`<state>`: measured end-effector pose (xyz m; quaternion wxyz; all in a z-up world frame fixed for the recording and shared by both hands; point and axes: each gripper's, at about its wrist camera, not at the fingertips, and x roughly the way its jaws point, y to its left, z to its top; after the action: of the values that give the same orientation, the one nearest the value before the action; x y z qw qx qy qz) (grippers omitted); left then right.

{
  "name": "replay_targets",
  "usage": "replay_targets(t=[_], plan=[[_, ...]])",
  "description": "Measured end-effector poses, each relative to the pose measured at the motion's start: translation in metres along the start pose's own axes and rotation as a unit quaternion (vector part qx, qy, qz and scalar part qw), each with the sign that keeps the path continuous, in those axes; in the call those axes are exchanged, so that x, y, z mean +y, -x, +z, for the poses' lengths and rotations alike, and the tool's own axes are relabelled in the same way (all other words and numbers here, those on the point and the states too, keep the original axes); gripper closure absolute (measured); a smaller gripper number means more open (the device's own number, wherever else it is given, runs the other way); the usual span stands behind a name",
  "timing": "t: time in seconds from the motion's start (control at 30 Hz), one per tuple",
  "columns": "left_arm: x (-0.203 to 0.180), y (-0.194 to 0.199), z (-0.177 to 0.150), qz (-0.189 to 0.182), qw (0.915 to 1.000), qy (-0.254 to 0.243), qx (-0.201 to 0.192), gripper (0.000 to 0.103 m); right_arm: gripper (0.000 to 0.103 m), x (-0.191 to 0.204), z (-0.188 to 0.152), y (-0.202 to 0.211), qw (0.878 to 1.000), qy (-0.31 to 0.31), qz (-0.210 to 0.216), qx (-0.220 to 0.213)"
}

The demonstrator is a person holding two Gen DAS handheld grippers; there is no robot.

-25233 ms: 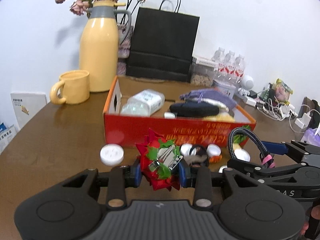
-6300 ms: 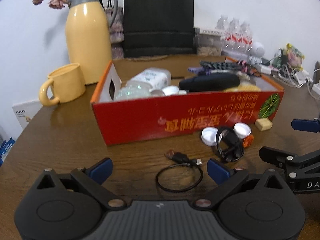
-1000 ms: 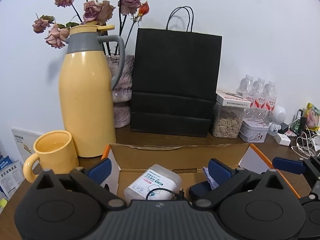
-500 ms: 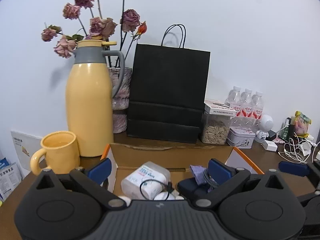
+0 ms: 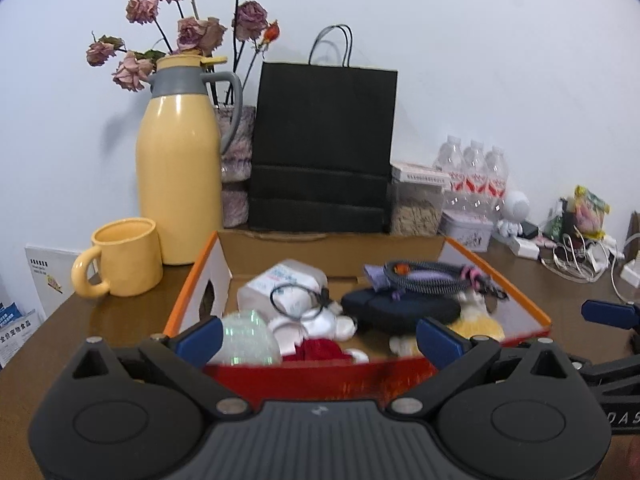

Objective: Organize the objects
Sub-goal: 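Withdraw both tools from the box toward the remaining table items, then grasp the black cable coil with the left tool while the right tool grasps the yellow block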

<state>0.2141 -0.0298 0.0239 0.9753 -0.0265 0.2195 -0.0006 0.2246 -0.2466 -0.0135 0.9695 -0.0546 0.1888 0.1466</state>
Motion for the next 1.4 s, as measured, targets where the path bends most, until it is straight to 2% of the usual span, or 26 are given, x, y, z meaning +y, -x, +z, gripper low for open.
replay_targets(t=[0.17, 0.37, 0.6, 0.7, 0.77, 0.83, 0.87, 0.9, 0.93, 0.97, 1.0, 1.03, 1.07, 1.13, 1.4], plan=[[-0.004, 0.000, -0.018, -0.002, 0.9994, -0.017, 0.032, 0.000, 0.000, -0.010, -0.023, 0.003, 0.999, 0.013, 0.001, 0.040], [-0.013, -0.016, -0.041, -0.009, 0.9948, -0.040, 0.094, 0.000, 0.000, -0.024, -0.040, -0.007, 0.996, 0.001, 0.011, 0.091], [-0.034, -0.035, -0.052, -0.011, 0.9908, -0.050, 0.125, 0.000, 0.000, -0.027, -0.047, -0.034, 0.991, -0.020, 0.013, 0.129], [-0.039, -0.039, -0.054, -0.012, 0.9903, -0.047, 0.131, 0.007, 0.000, -0.027, -0.045, -0.040, 0.992, -0.029, 0.010, 0.125], [-0.040, -0.040, -0.054, -0.015, 0.9902, -0.041, 0.133, 0.018, 0.000, -0.027, -0.043, -0.044, 0.992, -0.036, 0.009, 0.122], [-0.041, -0.038, -0.054, -0.017, 0.9904, -0.042, 0.131, 0.029, 0.007, -0.027, -0.041, -0.047, 0.992, -0.041, 0.010, 0.120], [-0.041, -0.038, -0.054, -0.019, 0.9906, -0.042, 0.129, 0.037, 0.015, -0.027, -0.039, -0.048, 0.992, -0.044, 0.014, 0.119], [-0.041, -0.037, -0.054, -0.022, 0.9909, -0.040, 0.126, 0.041, 0.025, -0.027, -0.039, -0.049, 0.992, -0.047, 0.020, 0.119], [-0.040, -0.036, -0.053, -0.031, 0.9910, -0.036, 0.125, 0.049, 0.029, -0.027, -0.038, -0.050, 0.991, -0.050, 0.026, 0.120], [-0.040, -0.035, -0.053, -0.039, 0.9910, -0.034, 0.123, 0.060, 0.036, -0.026, -0.038, -0.052, 0.991, -0.051, 0.030, 0.123], [-0.040, -0.033, -0.053, -0.051, 0.9907, -0.031, 0.122, 0.068, 0.043, -0.024, -0.038, -0.053, 0.990, -0.051, 0.035, 0.126], [-0.041, -0.032, -0.053, -0.056, 0.9907, -0.031, 0.120, 0.069, 0.050, -0.023, -0.038, -0.053, 0.990, -0.048, 0.034, 0.125], [-0.042, -0.031, -0.053, -0.055, 0.9910, -0.033, 0.117, 0.069, 0.070, -0.022, -0.038, -0.053, 0.990, -0.047, 0.039, 0.123], [-0.042, -0.029, -0.054, -0.058, 0.9912, -0.034, 0.114, 0.069, 0.070, -0.022, -0.038, -0.050, 0.990, -0.051, 0.051, 0.120], [-0.035, -0.024, -0.055, -0.062, 0.9921, -0.018, 0.108, 0.070, 0.071, -0.017, -0.038, -0.033, 0.994, -0.040, 0.048, 0.087]])
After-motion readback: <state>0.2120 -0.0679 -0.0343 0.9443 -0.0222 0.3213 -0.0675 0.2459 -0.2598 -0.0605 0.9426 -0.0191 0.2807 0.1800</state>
